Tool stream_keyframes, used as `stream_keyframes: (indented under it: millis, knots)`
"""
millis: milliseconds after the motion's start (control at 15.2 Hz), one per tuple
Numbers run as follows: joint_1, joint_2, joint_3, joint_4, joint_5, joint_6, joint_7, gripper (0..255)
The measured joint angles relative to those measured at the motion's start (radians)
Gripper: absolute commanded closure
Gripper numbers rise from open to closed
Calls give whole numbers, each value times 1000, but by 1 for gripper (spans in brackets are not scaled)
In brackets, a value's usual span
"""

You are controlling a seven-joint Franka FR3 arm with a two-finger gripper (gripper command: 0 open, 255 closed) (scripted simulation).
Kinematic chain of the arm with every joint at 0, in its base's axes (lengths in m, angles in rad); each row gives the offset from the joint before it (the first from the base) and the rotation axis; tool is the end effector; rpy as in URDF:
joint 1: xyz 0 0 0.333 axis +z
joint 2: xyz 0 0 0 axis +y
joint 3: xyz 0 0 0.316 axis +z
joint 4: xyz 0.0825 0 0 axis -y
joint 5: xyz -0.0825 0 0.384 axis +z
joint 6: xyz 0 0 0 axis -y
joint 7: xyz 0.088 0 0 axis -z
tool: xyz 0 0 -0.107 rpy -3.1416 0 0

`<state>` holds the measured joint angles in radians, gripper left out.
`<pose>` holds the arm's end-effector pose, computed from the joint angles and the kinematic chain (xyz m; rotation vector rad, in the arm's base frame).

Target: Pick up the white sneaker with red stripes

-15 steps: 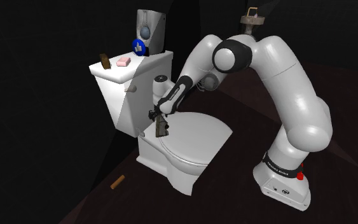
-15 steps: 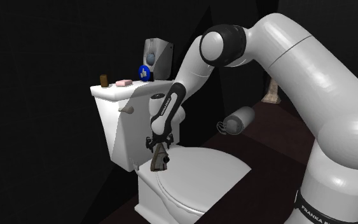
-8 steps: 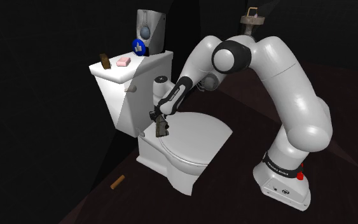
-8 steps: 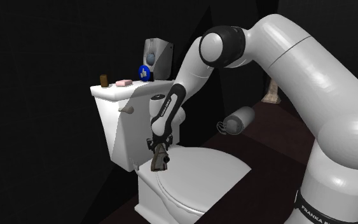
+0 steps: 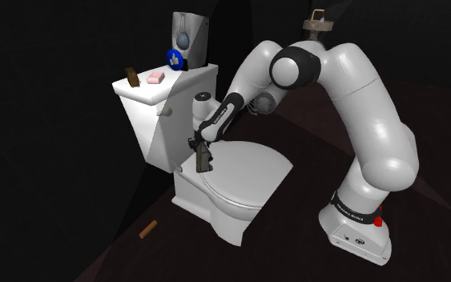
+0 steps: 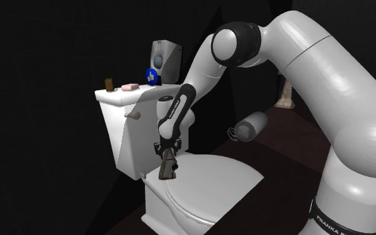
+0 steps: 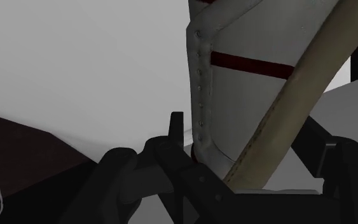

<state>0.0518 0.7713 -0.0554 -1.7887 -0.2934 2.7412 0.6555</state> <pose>0.6638 0.0118 0.1364 2.9595 -0.5684 0.3383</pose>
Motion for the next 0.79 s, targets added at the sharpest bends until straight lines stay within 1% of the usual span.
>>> stream_keyframes:
  millis: [792]
  knots:
    - [-11, -129, 20, -38, 15, -90, -28, 255]
